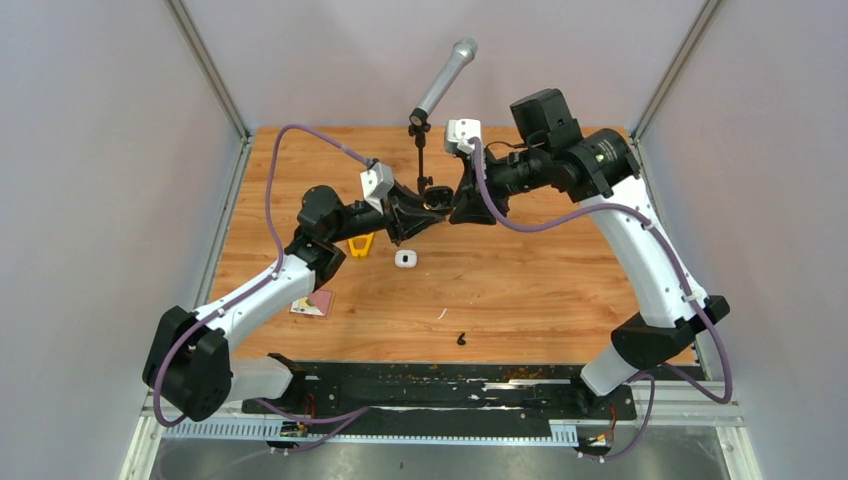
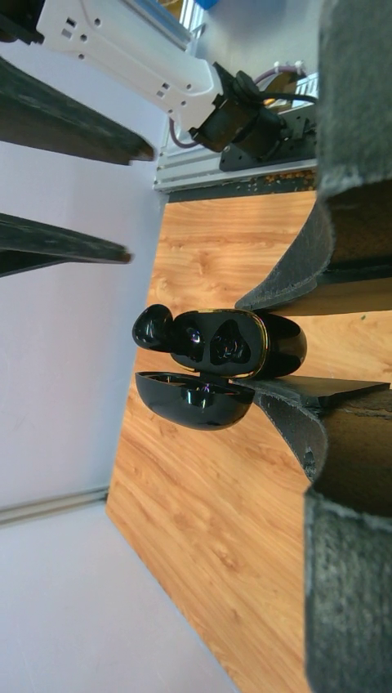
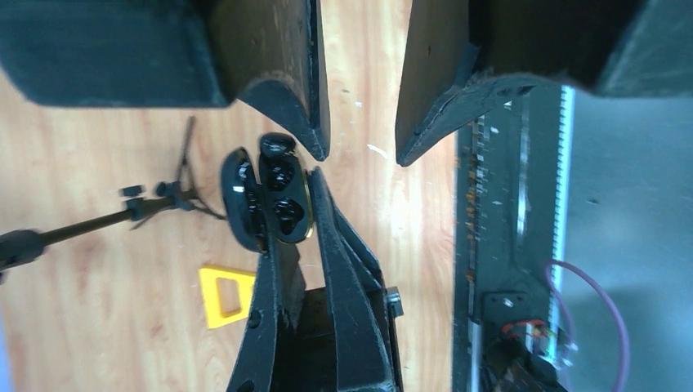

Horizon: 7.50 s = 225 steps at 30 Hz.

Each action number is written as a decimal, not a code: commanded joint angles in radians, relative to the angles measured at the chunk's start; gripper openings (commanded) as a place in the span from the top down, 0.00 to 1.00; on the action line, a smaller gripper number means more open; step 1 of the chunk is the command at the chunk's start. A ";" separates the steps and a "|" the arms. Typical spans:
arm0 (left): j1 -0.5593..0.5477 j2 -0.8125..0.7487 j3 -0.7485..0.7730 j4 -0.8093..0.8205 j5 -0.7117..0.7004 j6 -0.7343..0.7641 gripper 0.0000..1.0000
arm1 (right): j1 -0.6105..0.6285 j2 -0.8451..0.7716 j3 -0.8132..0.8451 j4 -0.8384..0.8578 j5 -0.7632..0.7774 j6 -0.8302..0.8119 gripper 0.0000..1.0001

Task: Insert the wireless bluetooth earbuds into the charging case
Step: Adjust the right earbud in the right side groove of the charging case, then pick up the left earbud from the corner of the board.

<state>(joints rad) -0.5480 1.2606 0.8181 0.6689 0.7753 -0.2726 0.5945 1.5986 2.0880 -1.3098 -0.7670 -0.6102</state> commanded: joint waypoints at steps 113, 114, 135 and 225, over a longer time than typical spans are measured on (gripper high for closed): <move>0.040 -0.032 -0.050 0.069 0.157 0.042 1.00 | 0.086 -0.075 -0.065 0.074 0.349 -0.020 0.50; 0.039 -0.033 -0.050 0.069 0.159 0.042 1.00 | 0.085 -0.075 -0.069 0.078 0.339 -0.017 0.50; 0.040 -0.035 -0.034 0.066 0.195 0.058 1.00 | 0.082 0.017 -0.052 0.144 0.316 0.060 0.51; 0.198 -0.165 -0.056 -0.121 0.074 0.007 1.00 | 0.262 -0.330 -1.311 0.718 0.212 -0.673 0.66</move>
<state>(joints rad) -0.3599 1.1164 0.7574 0.5404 0.8726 -0.2592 0.8177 1.3052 0.8154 -0.7208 -0.4850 -1.1927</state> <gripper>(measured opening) 0.349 0.345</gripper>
